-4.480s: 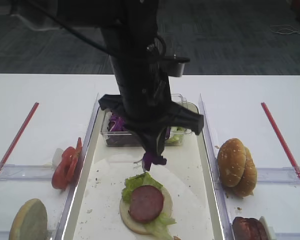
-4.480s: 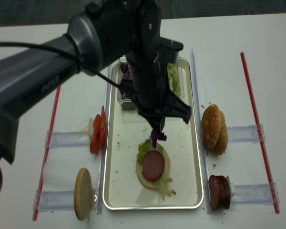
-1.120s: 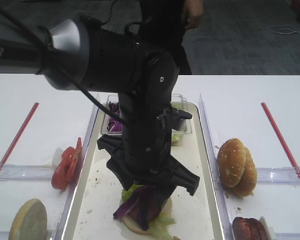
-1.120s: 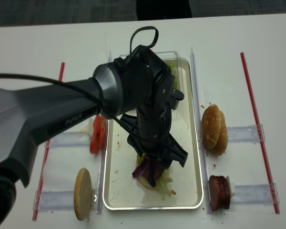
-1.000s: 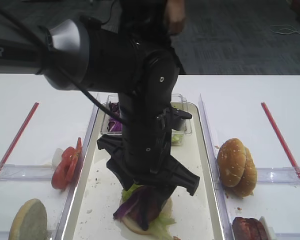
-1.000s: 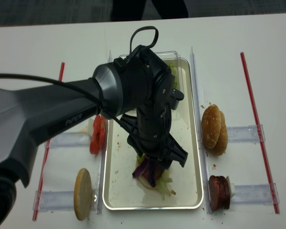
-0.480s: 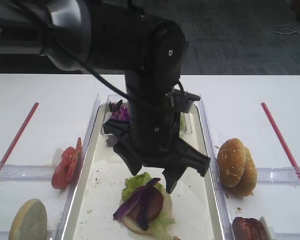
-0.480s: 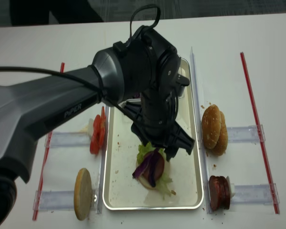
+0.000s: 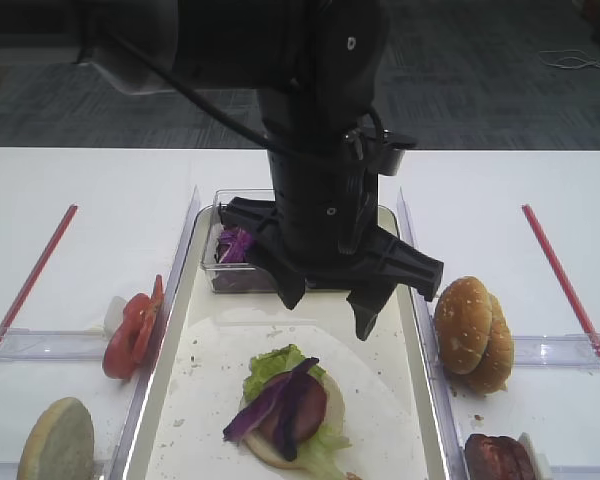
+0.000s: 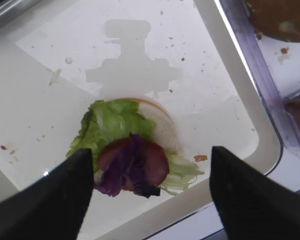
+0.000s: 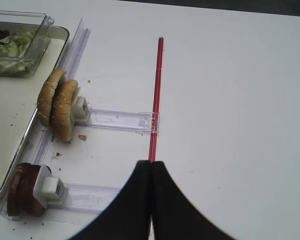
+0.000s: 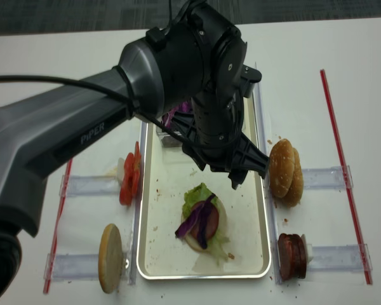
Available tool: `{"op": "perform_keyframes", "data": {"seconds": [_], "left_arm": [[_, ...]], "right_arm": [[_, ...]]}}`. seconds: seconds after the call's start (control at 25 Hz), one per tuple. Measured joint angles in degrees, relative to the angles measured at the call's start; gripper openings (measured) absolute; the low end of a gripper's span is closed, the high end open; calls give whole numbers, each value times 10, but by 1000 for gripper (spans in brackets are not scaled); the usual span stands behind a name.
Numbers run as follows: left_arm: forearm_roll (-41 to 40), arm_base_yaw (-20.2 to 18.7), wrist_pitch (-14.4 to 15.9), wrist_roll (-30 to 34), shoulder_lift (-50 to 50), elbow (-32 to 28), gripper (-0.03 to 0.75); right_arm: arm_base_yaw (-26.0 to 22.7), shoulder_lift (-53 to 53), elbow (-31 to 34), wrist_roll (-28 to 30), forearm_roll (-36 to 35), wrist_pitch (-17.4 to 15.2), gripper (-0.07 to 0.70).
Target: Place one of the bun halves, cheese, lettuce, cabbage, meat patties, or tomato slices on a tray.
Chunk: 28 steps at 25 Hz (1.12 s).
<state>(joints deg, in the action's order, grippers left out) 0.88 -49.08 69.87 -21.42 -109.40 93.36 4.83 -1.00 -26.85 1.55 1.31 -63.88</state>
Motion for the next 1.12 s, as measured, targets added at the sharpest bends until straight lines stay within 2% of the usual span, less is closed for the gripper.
{"op": "perform_keyframes", "data": {"seconds": [0.2, 0.48, 1.12], "left_arm": [[0, 8, 0, -1, 1, 0, 493], [0, 63, 1, 8, 19, 1, 493], [-1, 266, 4, 86, 34, 1, 493]], "right_arm": [[0, 0, 0, 0, 0, 0, 6], [0, 0, 0, 0, 0, 0, 6], [0, 0, 0, 0, 0, 0, 6]]}}
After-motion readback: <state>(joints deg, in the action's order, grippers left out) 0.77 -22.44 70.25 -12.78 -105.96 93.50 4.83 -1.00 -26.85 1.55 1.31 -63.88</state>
